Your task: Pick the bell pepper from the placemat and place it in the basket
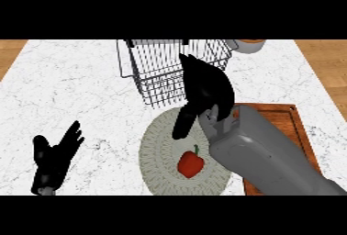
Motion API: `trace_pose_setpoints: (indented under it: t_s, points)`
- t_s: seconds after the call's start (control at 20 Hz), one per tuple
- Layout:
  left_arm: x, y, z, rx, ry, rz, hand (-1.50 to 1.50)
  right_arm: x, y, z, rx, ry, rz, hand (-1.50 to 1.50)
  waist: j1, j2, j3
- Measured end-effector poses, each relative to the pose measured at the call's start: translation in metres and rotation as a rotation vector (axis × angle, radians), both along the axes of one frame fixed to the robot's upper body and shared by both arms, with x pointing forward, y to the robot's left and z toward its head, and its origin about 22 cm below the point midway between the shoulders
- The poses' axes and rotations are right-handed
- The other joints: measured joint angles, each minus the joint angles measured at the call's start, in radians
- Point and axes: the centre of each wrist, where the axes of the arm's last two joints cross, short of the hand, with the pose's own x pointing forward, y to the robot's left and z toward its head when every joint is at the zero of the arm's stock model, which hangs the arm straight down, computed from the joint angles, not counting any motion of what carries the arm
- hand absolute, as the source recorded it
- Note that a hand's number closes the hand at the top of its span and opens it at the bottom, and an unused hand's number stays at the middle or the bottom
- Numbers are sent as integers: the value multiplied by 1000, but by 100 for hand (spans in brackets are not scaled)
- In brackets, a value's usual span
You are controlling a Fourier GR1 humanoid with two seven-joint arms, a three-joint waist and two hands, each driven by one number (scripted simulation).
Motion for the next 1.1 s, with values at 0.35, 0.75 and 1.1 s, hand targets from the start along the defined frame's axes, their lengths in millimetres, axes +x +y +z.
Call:
trace_pose_setpoints:
  t_s: [0.35, 0.75, 1.1]
  points:
    - [-6, 3, 1, -1, -4, 0, 0, -10, -9, 4, 12, 29, 33, -150, -1, 6, 1]
    - [-6, -2, 3, -7, -15, -7, 0, -25, -15, -11, 6, 31, 26, -150, 13, 18, 3]
    - [-6, -5, 5, -11, -20, -24, 0, -36, -20, -40, -33, 70, 0, -150, 26, 23, 3]
